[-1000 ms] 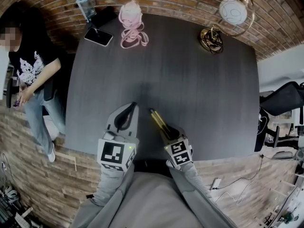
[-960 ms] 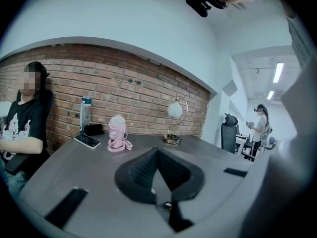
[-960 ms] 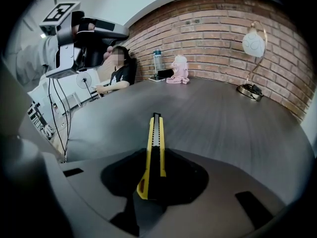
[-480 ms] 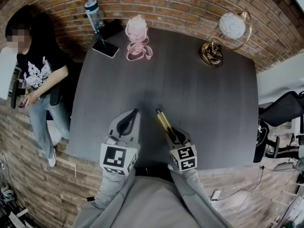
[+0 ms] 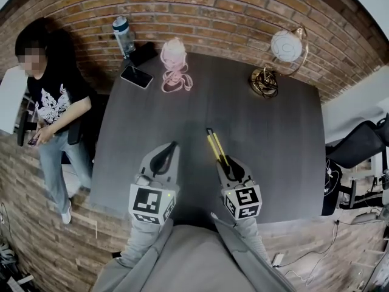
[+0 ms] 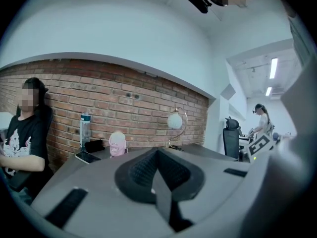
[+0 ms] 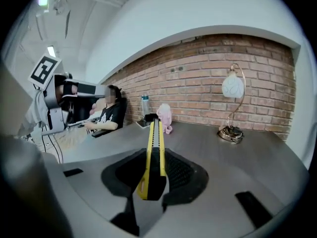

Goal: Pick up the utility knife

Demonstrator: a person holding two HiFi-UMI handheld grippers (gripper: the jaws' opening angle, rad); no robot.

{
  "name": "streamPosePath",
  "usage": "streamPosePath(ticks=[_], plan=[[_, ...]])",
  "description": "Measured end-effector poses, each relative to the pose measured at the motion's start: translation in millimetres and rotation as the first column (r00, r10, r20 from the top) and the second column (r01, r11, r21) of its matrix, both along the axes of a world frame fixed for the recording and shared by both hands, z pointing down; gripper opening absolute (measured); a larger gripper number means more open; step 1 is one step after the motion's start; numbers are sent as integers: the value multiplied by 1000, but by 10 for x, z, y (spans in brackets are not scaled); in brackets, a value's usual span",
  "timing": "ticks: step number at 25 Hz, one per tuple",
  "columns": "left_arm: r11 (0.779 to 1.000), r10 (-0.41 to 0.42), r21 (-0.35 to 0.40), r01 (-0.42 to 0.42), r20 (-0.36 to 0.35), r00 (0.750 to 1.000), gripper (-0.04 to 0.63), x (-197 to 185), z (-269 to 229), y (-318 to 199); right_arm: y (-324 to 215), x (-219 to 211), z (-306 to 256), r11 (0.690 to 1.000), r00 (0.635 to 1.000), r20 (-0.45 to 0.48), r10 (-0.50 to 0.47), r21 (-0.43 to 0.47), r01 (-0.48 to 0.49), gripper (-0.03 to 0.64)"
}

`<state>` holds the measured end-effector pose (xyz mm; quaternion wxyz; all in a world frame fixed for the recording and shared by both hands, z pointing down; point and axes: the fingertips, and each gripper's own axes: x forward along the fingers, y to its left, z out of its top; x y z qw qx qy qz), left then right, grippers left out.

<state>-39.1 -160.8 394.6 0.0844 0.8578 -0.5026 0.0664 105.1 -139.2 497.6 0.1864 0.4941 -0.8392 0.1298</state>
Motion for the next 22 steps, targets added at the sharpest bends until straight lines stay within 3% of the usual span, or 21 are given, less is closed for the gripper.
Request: streamPosePath(ticks=[13,22], plan=[[997,38,68,-38,-1,999,20,172,-270,-67,-177,280,-1124,956,995,58,75,279,-88,129],[996,38,77,-39,12,999,20,173,-316,-36,-90,501,-1450,922,986,108,124,355,-155,129]])
